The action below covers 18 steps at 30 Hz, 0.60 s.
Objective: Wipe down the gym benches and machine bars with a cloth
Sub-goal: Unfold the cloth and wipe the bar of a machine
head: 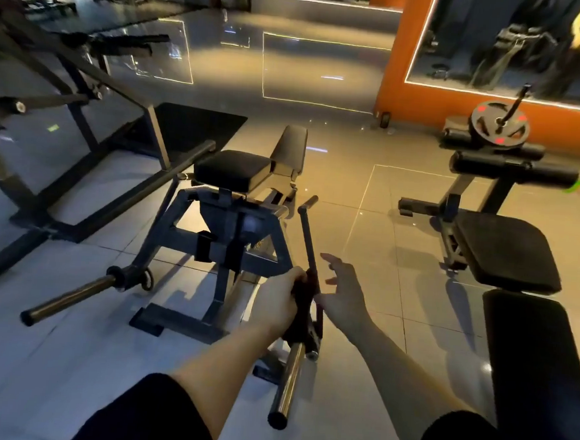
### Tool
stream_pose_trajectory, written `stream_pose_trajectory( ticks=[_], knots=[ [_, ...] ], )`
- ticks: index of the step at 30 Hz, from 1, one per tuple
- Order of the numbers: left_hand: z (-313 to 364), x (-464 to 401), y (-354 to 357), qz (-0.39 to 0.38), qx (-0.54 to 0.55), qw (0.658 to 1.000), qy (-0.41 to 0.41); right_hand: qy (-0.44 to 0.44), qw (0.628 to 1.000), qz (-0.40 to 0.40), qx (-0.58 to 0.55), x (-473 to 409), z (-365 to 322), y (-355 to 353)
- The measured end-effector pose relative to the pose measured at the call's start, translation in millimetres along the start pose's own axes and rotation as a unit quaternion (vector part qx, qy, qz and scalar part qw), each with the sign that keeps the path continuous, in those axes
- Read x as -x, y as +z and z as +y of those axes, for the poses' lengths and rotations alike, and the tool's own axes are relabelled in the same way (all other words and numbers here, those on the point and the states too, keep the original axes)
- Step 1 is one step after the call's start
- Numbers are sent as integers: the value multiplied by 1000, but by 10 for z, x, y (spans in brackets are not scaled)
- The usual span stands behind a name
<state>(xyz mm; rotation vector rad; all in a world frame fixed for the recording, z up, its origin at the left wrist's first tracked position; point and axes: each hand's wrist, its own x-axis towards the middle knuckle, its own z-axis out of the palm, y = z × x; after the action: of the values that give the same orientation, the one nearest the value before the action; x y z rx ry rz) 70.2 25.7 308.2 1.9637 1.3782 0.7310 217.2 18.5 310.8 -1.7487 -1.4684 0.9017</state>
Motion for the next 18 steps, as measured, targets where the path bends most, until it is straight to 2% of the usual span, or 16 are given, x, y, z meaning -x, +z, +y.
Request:
stream_pose_trajectory(
  ticks=[3, 7, 10, 13, 18],
  knots=[
    [-135, 24, 191, -51, -22, 998, 20, -85, 982, -137, 98, -94, 269, 69],
    [-441, 95, 493, -109, -54, 992, 25, -75, 960, -194, 187, -178, 598, 193],
    [-743, 168, 726, -123, -100, 987, 10, -49, 954, -233, 182, -162, 933, 314],
    [-992, 264, 955, -133, -132, 982, -3, -39, 957, -239, 161, -73, 1261, 528],
    [-1373, 457, 1252, -54, -177, 983, -17, -67, 972, -190, 119, -93, 1664, 928]
  ],
)
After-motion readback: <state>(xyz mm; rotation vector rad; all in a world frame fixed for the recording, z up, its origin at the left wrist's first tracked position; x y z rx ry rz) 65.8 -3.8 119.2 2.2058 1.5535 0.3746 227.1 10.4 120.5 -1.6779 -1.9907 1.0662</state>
